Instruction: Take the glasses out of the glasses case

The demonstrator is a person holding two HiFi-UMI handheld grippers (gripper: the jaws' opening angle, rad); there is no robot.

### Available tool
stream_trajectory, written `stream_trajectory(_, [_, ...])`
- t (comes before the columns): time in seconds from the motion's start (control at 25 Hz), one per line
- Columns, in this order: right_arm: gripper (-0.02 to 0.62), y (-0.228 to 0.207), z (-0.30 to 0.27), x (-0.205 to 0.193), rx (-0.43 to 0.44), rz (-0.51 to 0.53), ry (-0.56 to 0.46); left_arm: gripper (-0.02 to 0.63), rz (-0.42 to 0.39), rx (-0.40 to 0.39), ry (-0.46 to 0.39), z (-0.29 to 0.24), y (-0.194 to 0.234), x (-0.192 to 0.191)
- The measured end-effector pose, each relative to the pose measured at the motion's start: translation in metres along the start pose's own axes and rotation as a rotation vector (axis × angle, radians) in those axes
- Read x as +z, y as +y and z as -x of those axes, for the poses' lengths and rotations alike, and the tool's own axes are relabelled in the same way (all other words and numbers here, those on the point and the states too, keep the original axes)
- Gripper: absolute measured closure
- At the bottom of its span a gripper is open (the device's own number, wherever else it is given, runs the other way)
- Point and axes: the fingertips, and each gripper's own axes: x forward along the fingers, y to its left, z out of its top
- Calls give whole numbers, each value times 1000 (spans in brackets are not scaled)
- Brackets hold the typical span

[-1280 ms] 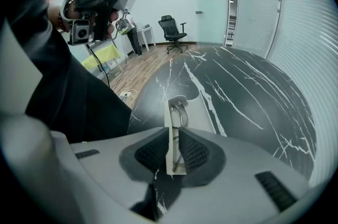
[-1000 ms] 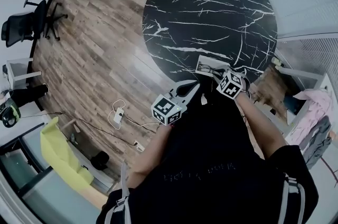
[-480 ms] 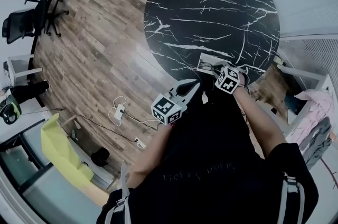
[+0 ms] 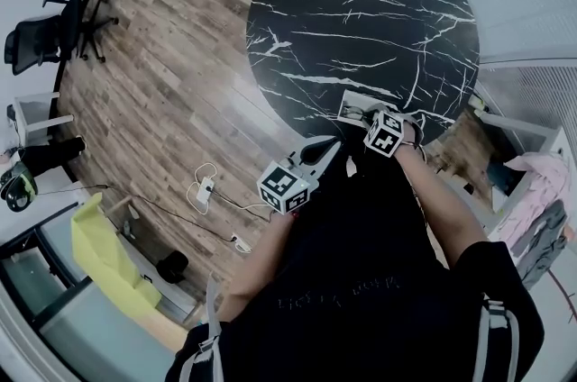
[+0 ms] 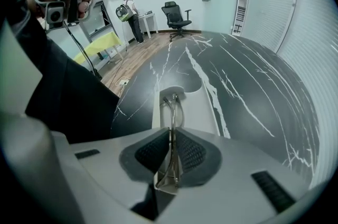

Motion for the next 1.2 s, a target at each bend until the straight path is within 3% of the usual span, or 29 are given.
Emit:
stream_trajectory(0.4, [558,-3,4,-2,-19,31,9,586,-15,5,9,2,3,1])
stream_trajectory(1.2, [558,-12,45,19,-44,-27,-114,586,-40,-11,-13,5,-2,9])
